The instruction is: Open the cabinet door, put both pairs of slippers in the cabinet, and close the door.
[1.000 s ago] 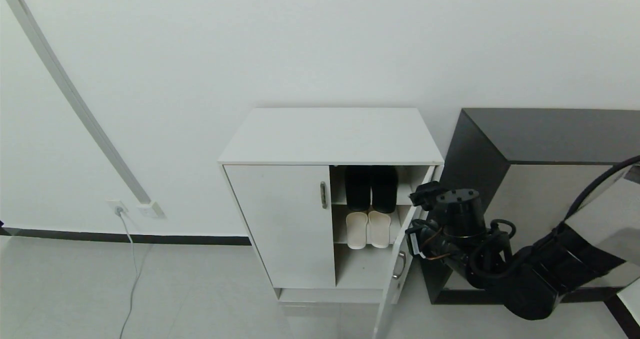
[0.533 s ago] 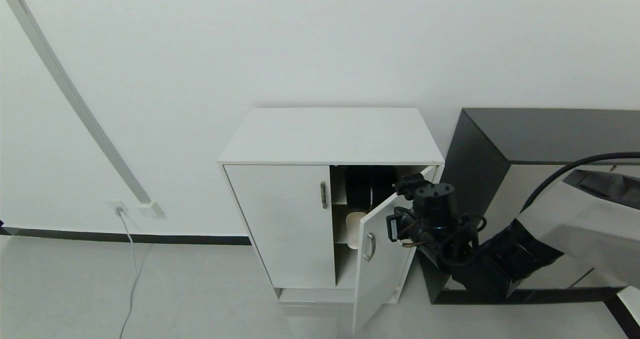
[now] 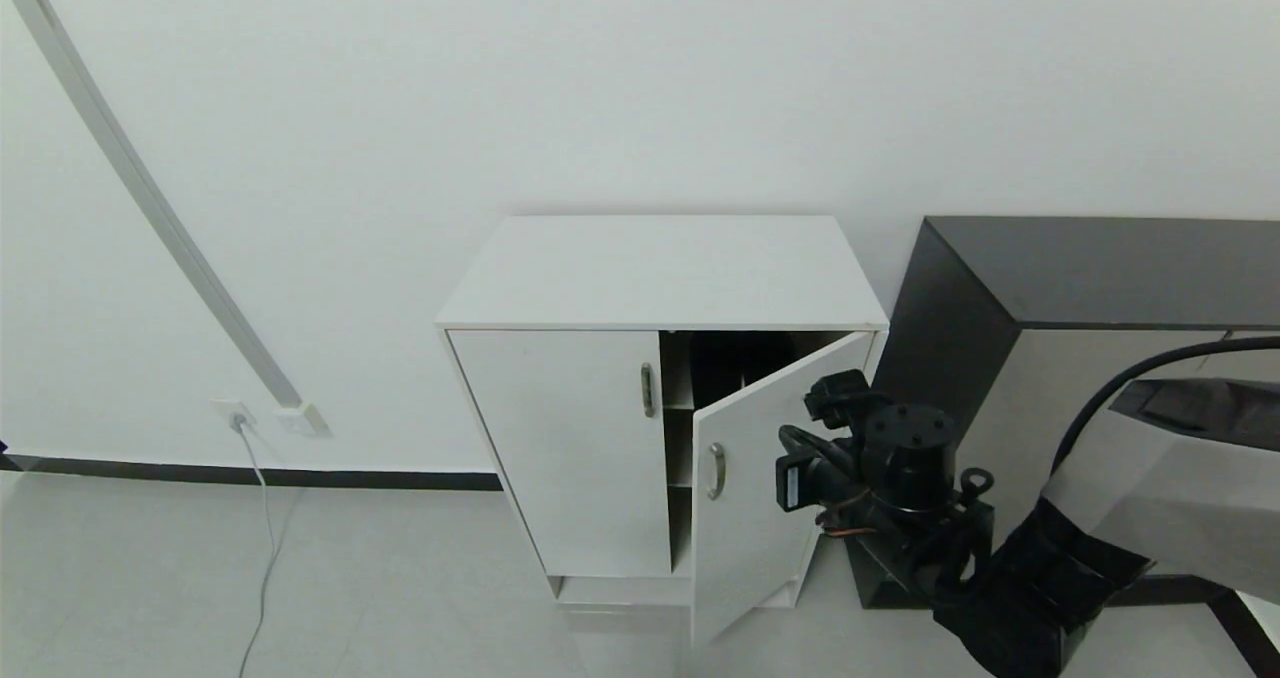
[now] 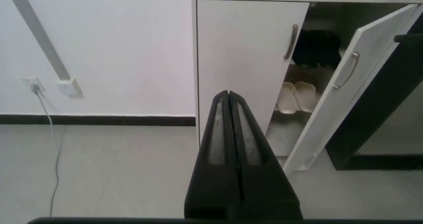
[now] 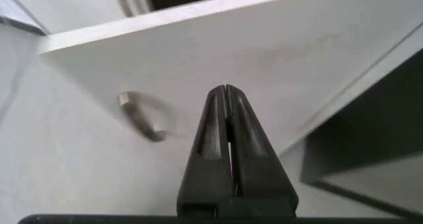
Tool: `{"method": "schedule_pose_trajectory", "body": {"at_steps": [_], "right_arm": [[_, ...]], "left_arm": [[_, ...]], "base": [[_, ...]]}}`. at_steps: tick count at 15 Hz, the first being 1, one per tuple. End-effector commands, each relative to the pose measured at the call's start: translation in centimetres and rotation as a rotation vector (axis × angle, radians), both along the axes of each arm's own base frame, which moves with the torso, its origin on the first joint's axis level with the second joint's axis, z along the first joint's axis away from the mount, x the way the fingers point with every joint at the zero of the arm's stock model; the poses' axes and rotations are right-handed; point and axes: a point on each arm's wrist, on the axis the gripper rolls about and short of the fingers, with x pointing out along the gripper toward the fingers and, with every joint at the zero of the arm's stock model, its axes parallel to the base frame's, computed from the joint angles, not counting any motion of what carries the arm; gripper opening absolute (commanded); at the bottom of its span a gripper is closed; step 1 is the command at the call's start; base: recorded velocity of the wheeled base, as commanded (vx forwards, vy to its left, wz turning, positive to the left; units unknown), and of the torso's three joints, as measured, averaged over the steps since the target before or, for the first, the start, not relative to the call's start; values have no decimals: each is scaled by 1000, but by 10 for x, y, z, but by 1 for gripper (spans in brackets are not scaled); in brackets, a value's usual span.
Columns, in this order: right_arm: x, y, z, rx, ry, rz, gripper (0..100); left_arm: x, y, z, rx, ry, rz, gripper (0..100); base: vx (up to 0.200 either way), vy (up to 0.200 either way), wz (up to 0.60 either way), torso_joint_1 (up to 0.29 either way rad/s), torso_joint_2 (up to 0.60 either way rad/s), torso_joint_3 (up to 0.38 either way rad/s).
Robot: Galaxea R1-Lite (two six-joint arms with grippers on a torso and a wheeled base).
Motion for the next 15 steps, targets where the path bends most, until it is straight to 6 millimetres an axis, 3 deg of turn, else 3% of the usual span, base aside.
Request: {"method": "schedule_pose_trajectory", "body": {"at_steps": [1, 4, 6, 8, 15], "right_arm": [[-21, -4, -3, -9, 10, 35, 0], [-35, -11, -12, -15, 22, 45, 0], [-33, -11, -17, -21, 33, 42, 0], [-30, -9, -24, -27, 45, 42, 0], [4, 6, -37, -14, 24, 15, 0]], "left_arm": [[0, 0, 0, 0, 1, 0, 0], [0, 0, 0, 2, 1, 0, 0], [0, 0, 0, 2, 1, 2, 0], [0, 0, 0, -1, 1, 0, 0], [0, 0, 0, 0, 1, 2, 0]], "base": [[200, 0, 0, 2, -2, 2], [200, 0, 0, -10, -9, 7], [200, 0, 0, 10, 5, 5], [0, 0, 0, 0, 0, 0], [0, 0, 0, 0, 0, 0]]}}
